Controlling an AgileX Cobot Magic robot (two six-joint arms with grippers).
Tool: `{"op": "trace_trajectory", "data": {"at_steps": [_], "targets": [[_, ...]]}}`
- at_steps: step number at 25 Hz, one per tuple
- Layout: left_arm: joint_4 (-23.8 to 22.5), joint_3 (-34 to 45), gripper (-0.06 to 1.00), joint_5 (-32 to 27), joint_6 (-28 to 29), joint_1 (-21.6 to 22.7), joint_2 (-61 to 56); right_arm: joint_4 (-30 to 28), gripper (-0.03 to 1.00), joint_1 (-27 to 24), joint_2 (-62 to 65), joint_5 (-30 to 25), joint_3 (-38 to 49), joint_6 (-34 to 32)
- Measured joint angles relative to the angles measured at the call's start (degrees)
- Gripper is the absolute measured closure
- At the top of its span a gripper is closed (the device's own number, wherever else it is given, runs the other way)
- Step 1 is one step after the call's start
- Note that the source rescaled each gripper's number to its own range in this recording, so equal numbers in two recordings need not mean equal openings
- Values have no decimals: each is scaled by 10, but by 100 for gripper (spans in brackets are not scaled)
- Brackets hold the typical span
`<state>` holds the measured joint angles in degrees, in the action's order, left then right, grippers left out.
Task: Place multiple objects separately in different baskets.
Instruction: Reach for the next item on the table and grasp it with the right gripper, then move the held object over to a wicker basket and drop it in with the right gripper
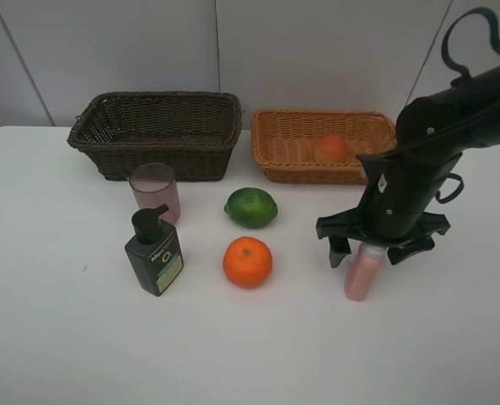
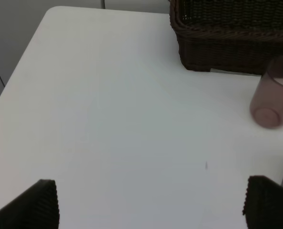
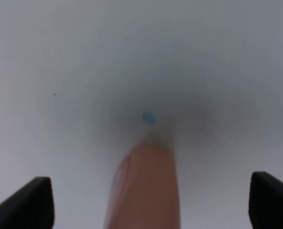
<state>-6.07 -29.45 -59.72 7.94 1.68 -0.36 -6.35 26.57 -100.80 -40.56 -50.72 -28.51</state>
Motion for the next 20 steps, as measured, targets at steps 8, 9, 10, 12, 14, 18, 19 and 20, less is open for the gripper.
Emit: {"op": "trace_trajectory", "data": {"at_steps": [8, 9, 10, 12, 14, 18, 19, 20], "targets": [[0, 0, -6, 0, 0, 0, 0, -10, 58, 0, -22, 7, -4, 0], [0, 0, -6, 0, 0, 0, 0, -4, 61, 0, -24, 9, -5, -2], [0, 0, -6, 0, 0, 0, 0, -2, 62, 0, -24, 10, -5, -2], [0, 0, -6, 0, 0, 0, 0, 0, 63, 0, -24, 14, -6, -2], [0, 0, -6, 0, 0, 0, 0, 1, 63, 0, -24, 15, -6, -2], [0, 0, -6, 0, 0, 0, 0, 1, 63, 0, -24, 15, -6, -2], [0, 0, -6, 0, 0, 0, 0, 1, 63, 0, -24, 16, -6, -2], [0, 0, -6, 0, 0, 0, 0, 1, 63, 0, -24, 16, -6, -2]]}}
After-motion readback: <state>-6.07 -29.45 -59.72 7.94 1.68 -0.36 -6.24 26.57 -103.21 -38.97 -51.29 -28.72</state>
